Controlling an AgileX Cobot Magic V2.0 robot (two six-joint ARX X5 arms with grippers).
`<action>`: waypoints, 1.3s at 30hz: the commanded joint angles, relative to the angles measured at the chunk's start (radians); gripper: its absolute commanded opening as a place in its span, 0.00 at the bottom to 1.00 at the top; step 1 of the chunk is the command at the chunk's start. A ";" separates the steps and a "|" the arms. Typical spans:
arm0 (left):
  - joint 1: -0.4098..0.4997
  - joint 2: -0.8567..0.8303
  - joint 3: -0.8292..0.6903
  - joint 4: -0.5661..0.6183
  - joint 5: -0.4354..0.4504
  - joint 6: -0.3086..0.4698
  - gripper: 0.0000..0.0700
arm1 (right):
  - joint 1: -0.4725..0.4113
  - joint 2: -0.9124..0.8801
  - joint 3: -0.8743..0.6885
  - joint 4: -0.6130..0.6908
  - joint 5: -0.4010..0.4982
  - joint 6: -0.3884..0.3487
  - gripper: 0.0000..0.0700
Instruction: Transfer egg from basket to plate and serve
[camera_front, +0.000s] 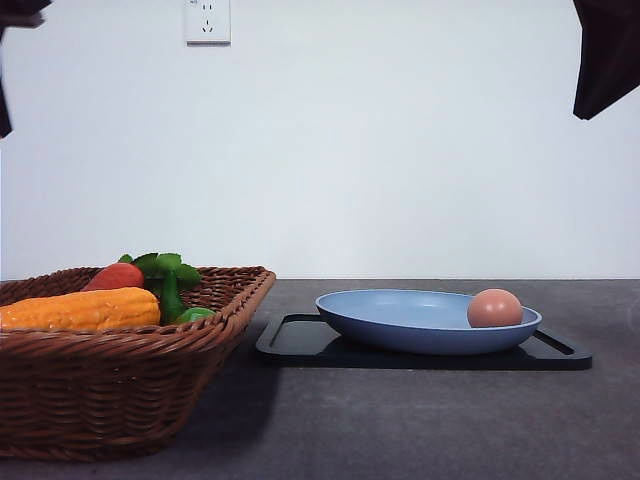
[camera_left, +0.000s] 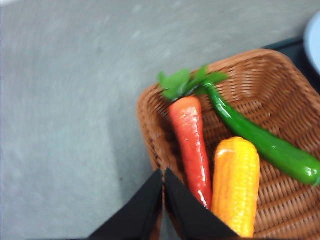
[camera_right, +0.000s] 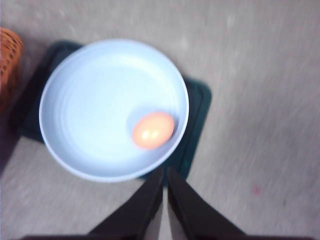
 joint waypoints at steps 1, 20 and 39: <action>0.008 -0.025 -0.020 0.045 0.029 -0.039 0.00 | 0.022 -0.043 -0.056 0.077 0.023 -0.008 0.00; 0.024 -0.366 -0.258 0.251 0.111 -0.118 0.00 | 0.073 -0.414 -0.460 0.503 0.078 -0.003 0.00; 0.115 -0.628 -0.261 0.207 0.039 -0.084 0.00 | 0.073 -0.414 -0.460 0.503 0.079 -0.003 0.00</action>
